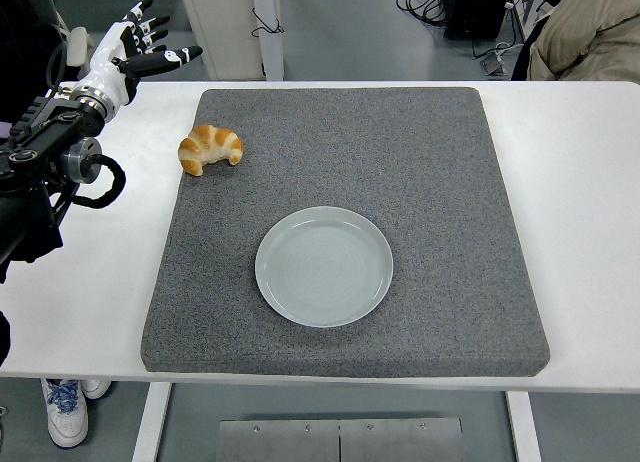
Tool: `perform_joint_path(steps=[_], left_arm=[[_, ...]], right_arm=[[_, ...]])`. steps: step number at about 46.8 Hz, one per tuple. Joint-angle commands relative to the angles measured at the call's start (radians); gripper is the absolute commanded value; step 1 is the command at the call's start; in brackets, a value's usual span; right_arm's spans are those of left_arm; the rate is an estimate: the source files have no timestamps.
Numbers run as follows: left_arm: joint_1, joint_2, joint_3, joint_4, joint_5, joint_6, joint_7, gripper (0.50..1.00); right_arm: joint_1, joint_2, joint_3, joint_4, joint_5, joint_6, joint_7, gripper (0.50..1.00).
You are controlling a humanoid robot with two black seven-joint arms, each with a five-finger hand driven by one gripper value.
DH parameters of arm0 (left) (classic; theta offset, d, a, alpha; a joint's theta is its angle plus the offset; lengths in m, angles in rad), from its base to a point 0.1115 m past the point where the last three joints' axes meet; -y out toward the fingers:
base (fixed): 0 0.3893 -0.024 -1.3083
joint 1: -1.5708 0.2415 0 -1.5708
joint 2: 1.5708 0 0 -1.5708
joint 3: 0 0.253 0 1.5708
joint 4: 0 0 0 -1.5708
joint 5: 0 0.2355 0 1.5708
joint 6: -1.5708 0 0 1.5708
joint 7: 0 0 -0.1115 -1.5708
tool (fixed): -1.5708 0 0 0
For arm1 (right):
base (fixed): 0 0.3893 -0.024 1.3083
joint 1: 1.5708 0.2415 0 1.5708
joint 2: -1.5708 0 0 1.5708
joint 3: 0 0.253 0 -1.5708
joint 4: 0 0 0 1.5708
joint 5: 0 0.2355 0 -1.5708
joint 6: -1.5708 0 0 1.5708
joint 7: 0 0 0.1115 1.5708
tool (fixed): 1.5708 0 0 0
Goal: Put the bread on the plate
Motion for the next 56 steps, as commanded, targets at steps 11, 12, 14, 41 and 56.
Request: perform_joint_path(steps=[11,12,14,41,56], left_arm=[[-0.006,0.129,0.044,-0.117,0.269,-0.042,0.022,0.949],[-0.006,0.144,0.055,-0.128,0.279,-0.045,0.027,0.948],[-0.006,0.172,0.087,-0.157,0.299,-0.053,0.036,0.942],[-0.052,0.252,0.352,-0.289,0.444,-0.054,0.094,0.928],[-0.044,0.196,0.372,-0.289,0.481,0.036,0.125,0.913]], right_arm=[[0.0,0.0,0.0,0.0,0.0,0.0,0.0,1.0],[0.0,0.0,0.0,0.0,0.0,0.0,0.0,1.0],[0.0,0.0,-0.001,0.0,0.0,0.0,0.0,1.0],[0.0,0.0,-0.001,0.0,0.0,0.0,0.0,1.0],[0.0,0.0,0.0,0.0,0.0,0.0,0.0,1.0]])
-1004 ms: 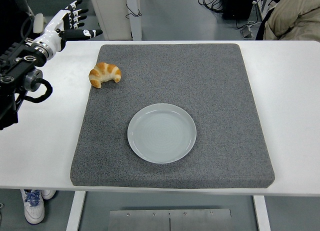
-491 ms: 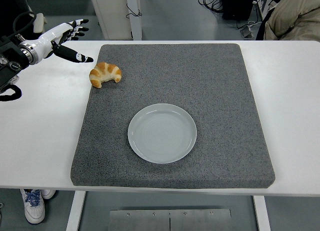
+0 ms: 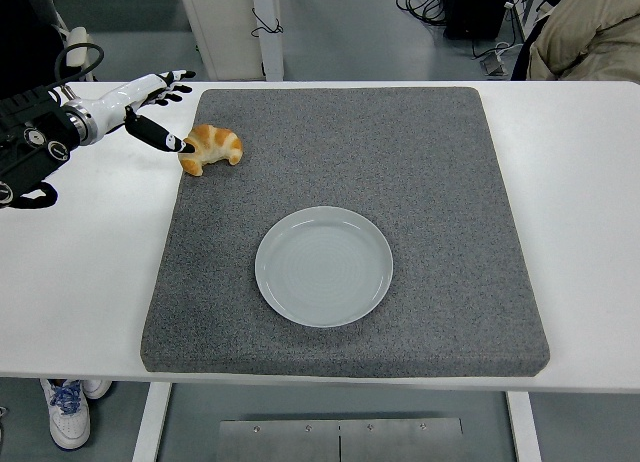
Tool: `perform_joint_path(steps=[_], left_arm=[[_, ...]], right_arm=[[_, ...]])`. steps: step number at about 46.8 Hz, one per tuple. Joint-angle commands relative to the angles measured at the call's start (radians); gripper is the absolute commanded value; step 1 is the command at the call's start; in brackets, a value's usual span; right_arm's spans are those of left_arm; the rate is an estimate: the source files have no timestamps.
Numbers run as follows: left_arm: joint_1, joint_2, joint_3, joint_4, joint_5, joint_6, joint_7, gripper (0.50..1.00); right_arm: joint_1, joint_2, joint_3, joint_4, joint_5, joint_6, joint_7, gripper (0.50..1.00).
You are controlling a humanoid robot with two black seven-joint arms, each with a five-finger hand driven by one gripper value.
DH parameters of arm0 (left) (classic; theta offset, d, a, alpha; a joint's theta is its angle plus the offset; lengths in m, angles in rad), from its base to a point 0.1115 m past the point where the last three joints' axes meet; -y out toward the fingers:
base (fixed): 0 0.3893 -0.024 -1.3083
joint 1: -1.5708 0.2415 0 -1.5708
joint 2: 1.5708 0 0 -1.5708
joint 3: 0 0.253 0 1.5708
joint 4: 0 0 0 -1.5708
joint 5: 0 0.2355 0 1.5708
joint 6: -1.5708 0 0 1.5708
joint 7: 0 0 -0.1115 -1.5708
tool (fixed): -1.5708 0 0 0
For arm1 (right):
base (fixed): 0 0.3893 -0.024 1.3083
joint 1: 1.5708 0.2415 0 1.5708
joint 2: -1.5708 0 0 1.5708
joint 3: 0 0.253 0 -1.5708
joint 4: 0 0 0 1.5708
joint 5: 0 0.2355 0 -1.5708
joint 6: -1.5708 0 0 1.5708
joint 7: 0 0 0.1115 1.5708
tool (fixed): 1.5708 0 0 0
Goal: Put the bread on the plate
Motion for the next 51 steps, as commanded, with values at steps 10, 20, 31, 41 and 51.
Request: perform_joint_path(steps=[10,20,31,41,51], left_arm=[[-0.002,-0.053,0.044,0.001,0.019,0.075,0.036,0.911],[-0.002,-0.061,0.093,0.001,0.019,0.117,0.06,0.911],[0.0,-0.092,0.108,0.004,0.036,0.15,0.098,0.911],[0.004,-0.116,0.11,0.01,0.036,0.158,0.105,0.91],[0.009,-0.124,0.11,0.015,0.036,0.163,0.114,0.895]], right_arm=[[0.0,0.0,0.0,0.0,0.0,0.0,0.0,1.0],[0.0,0.0,0.0,0.0,0.0,0.0,0.0,1.0],[0.0,0.0,0.0,0.0,0.0,0.0,0.0,1.0],[0.0,0.0,-0.001,0.0,0.0,0.0,0.0,1.0],[0.0,0.0,-0.001,0.0,0.0,0.0,0.0,1.0]])
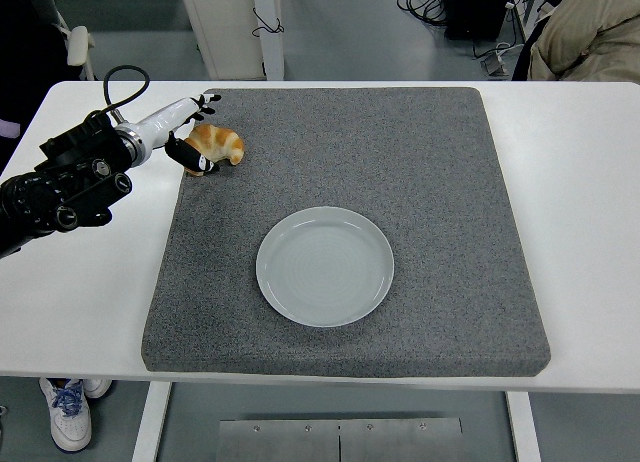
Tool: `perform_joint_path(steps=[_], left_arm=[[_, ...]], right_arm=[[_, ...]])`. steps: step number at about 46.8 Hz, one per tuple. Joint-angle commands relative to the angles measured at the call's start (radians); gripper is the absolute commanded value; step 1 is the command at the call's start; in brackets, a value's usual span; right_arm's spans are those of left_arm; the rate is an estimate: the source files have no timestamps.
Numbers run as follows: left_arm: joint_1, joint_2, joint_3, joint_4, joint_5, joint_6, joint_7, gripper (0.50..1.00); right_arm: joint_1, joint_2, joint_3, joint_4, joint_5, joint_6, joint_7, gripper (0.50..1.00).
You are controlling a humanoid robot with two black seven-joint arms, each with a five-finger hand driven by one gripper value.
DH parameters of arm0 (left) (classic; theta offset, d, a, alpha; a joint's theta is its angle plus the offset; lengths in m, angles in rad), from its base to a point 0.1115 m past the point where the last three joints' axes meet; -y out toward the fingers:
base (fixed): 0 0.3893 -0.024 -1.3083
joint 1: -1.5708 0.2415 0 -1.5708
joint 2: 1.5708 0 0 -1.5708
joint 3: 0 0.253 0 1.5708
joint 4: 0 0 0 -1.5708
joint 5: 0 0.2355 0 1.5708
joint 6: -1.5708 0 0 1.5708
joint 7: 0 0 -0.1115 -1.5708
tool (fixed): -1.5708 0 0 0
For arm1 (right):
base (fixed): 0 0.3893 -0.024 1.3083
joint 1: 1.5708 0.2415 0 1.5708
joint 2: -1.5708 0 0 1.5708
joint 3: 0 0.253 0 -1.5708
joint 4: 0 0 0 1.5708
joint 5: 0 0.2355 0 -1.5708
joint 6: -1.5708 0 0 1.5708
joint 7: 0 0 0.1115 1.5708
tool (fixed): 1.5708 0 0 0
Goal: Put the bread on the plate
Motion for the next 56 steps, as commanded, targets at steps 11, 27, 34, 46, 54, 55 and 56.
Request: perform_joint_path(steps=[11,27,34,46,54,55,56], left_arm=[[0.005,-0.003,0.002,0.001,0.0,0.025,-0.004,0.842],[0.005,-0.016,0.061,0.001,0.0,0.074,-0.008,0.837],[0.003,-0.015,0.061,0.001,0.0,0.074,-0.013,0.805],[0.006,-0.015,0.061,0.001,0.041,0.082,-0.045,0.719],[0.006,-0.013,0.063,0.003,0.043,0.091,-0.05,0.64],[0.006,-0.013,0.063,0.003,0.043,0.091,-0.051,0.628],[0.006,-0.013,0.061,0.003,0.043,0.09,-0.051,0.618]], right_arm=[[0.0,0.0,0.0,0.0,0.0,0.0,0.0,1.0],[0.0,0.0,0.0,0.0,0.0,0.0,0.0,1.0],[0.0,0.0,0.0,0.0,0.0,0.0,0.0,1.0],[0.0,0.0,0.0,0.0,0.0,0.0,0.0,1.0],[0.0,0.0,0.0,0.0,0.0,0.0,0.0,1.0],[0.0,0.0,0.0,0.0,0.0,0.0,0.0,1.0],[0.0,0.0,0.0,0.0,0.0,0.0,0.0,1.0]])
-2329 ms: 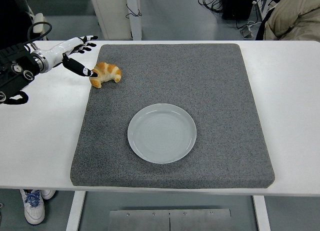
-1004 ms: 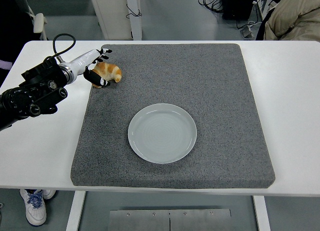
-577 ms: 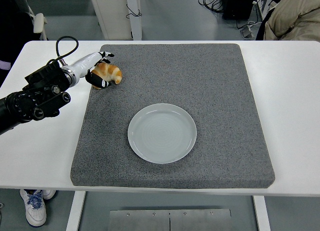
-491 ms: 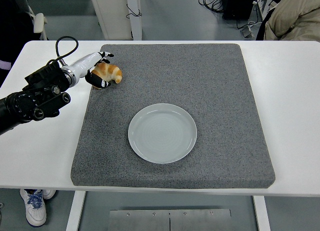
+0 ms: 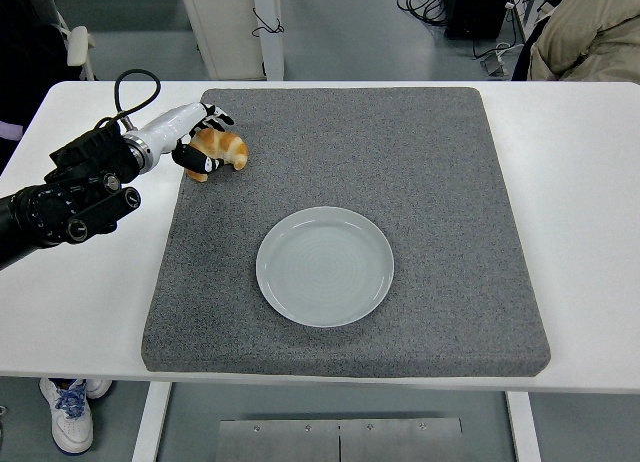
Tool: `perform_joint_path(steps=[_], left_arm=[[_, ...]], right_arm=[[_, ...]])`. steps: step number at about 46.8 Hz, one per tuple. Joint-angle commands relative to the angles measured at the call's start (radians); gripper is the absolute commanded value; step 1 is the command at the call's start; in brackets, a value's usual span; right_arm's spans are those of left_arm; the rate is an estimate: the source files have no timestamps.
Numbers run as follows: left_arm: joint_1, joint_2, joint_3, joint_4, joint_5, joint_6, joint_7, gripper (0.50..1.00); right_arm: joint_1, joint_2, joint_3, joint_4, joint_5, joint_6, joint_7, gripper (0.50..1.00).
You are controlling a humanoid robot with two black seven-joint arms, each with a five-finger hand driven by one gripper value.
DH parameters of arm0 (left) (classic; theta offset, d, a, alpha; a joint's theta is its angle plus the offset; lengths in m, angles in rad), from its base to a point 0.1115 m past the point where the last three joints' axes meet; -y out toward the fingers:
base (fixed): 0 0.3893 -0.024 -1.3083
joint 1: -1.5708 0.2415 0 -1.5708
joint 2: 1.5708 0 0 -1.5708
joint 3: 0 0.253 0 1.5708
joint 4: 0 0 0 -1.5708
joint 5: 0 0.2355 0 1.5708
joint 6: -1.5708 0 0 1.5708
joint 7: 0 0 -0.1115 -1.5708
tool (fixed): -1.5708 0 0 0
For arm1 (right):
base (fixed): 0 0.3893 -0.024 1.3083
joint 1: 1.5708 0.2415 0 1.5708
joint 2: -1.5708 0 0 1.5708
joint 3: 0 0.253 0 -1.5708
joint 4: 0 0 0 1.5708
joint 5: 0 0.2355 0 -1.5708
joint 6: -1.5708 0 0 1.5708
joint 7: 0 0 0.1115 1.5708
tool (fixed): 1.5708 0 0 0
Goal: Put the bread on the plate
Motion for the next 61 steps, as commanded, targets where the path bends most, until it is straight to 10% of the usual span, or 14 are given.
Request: perform_joint_path(steps=[1,8,61], left_arm=[[0.0,0.001,-0.001,-0.001,0.0,-0.001,-0.002,0.602],[-0.001,0.001,-0.003,0.0,-0.003,-0.001,0.0,0.5],[-0.276,0.144,-0.015,-0.001,-0.081,-0.156,-0.076,0.5]], right_arm=[[0.0,0.0,0.0,0.0,0.0,0.0,0.0,1.0],[0.0,0.0,0.0,0.0,0.0,0.0,0.0,1.0],[0.0,0.0,-0.001,0.0,0.0,0.0,0.0,1.0]])
